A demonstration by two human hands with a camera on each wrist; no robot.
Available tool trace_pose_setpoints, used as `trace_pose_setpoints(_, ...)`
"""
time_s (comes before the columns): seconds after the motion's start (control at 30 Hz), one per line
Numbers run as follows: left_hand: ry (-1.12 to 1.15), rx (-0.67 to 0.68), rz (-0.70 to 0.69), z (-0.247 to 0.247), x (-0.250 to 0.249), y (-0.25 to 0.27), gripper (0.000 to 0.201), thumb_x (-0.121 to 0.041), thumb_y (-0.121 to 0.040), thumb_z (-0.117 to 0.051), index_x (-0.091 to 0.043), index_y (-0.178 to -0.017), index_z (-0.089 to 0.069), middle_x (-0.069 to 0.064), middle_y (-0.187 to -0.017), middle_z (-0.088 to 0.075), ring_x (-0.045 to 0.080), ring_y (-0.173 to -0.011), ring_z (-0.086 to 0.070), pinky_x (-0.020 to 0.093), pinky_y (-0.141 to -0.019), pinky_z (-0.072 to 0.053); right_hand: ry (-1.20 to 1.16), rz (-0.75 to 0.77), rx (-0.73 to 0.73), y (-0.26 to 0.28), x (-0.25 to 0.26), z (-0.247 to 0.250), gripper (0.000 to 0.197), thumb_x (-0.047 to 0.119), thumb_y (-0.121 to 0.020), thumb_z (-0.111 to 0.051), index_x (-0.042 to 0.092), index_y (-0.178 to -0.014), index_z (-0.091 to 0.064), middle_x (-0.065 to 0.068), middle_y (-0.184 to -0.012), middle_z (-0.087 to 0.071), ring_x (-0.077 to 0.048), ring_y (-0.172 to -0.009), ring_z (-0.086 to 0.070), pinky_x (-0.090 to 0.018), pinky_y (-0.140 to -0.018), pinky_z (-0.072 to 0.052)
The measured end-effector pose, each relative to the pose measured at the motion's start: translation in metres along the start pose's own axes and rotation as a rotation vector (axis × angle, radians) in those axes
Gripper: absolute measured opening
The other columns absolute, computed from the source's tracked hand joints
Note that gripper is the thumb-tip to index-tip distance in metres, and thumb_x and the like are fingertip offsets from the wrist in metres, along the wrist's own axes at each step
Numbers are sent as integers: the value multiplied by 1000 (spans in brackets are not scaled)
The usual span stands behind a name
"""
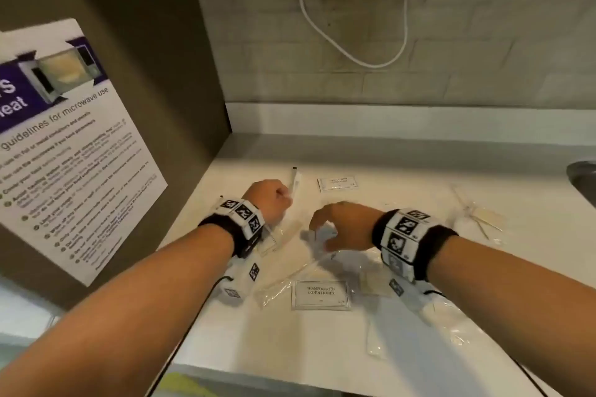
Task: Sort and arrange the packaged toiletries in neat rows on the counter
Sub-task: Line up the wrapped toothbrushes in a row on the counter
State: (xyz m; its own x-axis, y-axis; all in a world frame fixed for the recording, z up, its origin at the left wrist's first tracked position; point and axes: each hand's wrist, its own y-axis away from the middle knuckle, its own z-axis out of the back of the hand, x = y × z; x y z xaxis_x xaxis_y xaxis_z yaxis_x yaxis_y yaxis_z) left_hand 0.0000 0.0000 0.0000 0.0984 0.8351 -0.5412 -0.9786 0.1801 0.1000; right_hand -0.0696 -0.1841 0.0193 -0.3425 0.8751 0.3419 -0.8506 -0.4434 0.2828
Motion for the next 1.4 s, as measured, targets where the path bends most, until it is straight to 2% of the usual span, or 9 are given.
trace_pose_setpoints(0.17,-235,141,113,-22,10,-10,48,-46,-87,-62,-10,-119,-60,8,-115,-65,26,-101,-64,37,-88,-54,283,77,137,-13,12,-22,29,38,-79,-63,25,-104,-61,2,-105,-59,-20,-101,-51,-39,-92,-48)
trace_pose_setpoints(0.47,-176,152,136,-26,17,-21,23,-25,-88,-52,-7,-100,-57,10,-95,-63,28,-84,-63,32,-66,-47,421,36,-56,-17,10,-4,19,24,-93,-52,23,-104,-68,1,-105,-64,-21,-94,-62,-31,-78,-50)
trace_pose_setpoints(0.6,101,85,153,-17,12,2,21,-24,-97,-43,-5,-107,-46,7,-89,-53,24,-74,-50,32,-60,-35,423,-29,-192,-16,6,10,23,26,-96,-46,25,-104,-68,3,-101,-70,-20,-89,-65,-28,-72,-47)
trace_pose_setpoints(0.73,472,124,109,-6,9,40,10,-25,-97,-40,-15,-98,-40,9,-101,-65,19,-72,-54,36,-70,-47,375,-76,-323,-20,8,21,25,27,-96,-47,29,-111,-66,2,-105,-71,-20,-91,-66,-25,-68,-42)
trace_pose_setpoints(0.87,789,135,112,-4,11,73,8,-25,-99,-41,-25,-95,-35,16,-98,-66,28,-61,-66,39,-57,-50,280,-97,-425,-29,23,26,29,22,-92,-48,27,-116,-64,-1,-110,-70,-24,-94,-66,-30,-71,-48)
trace_pose_setpoints(1.0,782,-29,77,-1,19,92,30,-45,-97,-50,-27,-115,-35,7,-97,-63,20,-59,-63,31,-47,-44,191,-101,-455,-49,54,22,32,20,-89,-47,28,-116,-63,-3,-112,-70,-27,-97,-67,-31,-74,-48)
trace_pose_setpoints(1.17,676,-254,57,27,45,108,27,-29,-99,-52,-25,-125,-44,-2,-76,-56,10,-58,-52,18,-50,-39,-189,-4,-553,-75,93,14,57,6,-86,-54,27,-138,-42,-6,-117,-68,-26,-104,-65,-32,-80,-51)
trace_pose_setpoints(1.27,630,-358,79,58,68,116,20,-31,-98,-52,-29,-118,-48,1,-79,-58,16,-66,-54,31,-61,-47,-429,-88,-596,-96,100,0,70,5,-83,-59,18,-143,-25,-13,-117,-63,-32,-102,-63,-35,-78,-50)
trace_pose_setpoints(1.4,585,-412,53,84,85,122,17,-32,-97,-54,-26,-112,-47,7,-79,-62,19,-67,-59,44,-71,-52,-340,-246,-247,-130,121,-17,38,37,-88,-61,9,-113,-55,-13,-115,-65,-28,-93,-61,-32,-74,-48)
